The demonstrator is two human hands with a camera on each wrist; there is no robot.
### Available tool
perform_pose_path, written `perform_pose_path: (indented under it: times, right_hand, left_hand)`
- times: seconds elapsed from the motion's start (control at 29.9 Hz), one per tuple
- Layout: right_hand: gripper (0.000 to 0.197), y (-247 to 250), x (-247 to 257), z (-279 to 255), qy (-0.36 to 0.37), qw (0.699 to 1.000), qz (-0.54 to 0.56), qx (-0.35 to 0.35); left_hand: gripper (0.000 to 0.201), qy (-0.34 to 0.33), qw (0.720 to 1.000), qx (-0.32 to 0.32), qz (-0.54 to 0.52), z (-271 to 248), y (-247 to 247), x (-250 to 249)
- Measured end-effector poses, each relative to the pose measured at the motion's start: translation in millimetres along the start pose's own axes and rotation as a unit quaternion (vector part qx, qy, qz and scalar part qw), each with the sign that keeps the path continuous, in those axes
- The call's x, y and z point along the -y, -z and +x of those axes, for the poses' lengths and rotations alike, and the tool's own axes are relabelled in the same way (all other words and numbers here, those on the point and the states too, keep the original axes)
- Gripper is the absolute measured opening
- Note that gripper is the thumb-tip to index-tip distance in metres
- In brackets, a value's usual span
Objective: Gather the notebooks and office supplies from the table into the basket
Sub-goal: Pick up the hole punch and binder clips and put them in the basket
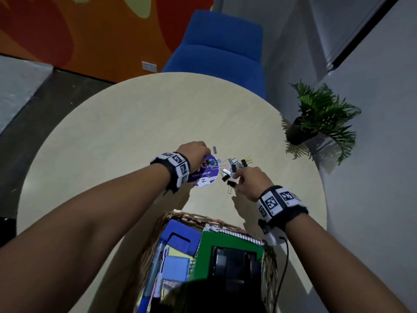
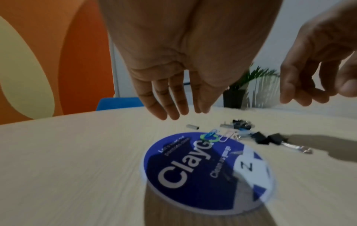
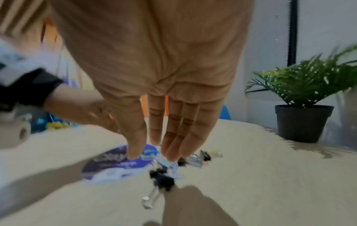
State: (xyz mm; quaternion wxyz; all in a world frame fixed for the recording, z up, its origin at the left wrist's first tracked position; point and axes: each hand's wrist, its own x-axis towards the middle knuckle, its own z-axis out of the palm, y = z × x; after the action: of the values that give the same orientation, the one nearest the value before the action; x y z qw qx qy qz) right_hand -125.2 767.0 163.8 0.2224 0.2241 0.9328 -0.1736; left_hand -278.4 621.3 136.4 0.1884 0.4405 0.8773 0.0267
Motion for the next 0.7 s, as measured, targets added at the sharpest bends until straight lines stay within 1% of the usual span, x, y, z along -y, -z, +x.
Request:
perform_pose_path:
  times: [0.1,0.17,0.23,0.33,0.4,0.47,0.57,0.7]
  right_hand:
    - [0.020,-6,-13,22,-0.003,1.000,-0.007,0.003]
    - [0.019,-14,-19,29,0.022,1.000,0.005,0.012]
    - [0.023,-24,-23,32,0.052,0.998,0.026,0.012]
    - [0.025,-32,-25,35,0.061,0.997,0.053,-0.009]
    - [0.023,-34,-23,38,0.059,0.997,0.048,0.001]
    - [0.017,-35,-21,40,0.063,0.997,0.046,0.009]
    - [0.008,-35,-20,42,0.065,0.997,0.037,0.001]
    - [0.008,-29,-20,39,0.038,0.998,0.043,-0.002]
  left_hand:
    - [0.041,-0.021,0.999,0.016,0.041,33,-9,-1]
    - [0.033,-0.040,0.998,0.012,0.049,48,-12,-2]
    - [0.022,-0.061,0.997,0.005,0.049,59,-14,-3]
    - [0.011,-0.076,0.996,0.003,0.047,69,-17,-3]
    - [0.013,-0.065,0.997,0.009,0.049,70,-17,-7]
    - [0.016,-0.042,0.998,0.009,0.046,71,-16,-11]
    - [0.024,-0.021,0.998,-0.001,0.055,70,-14,-11]
    - [0.027,0.005,0.998,0.016,0.056,57,-1,-4]
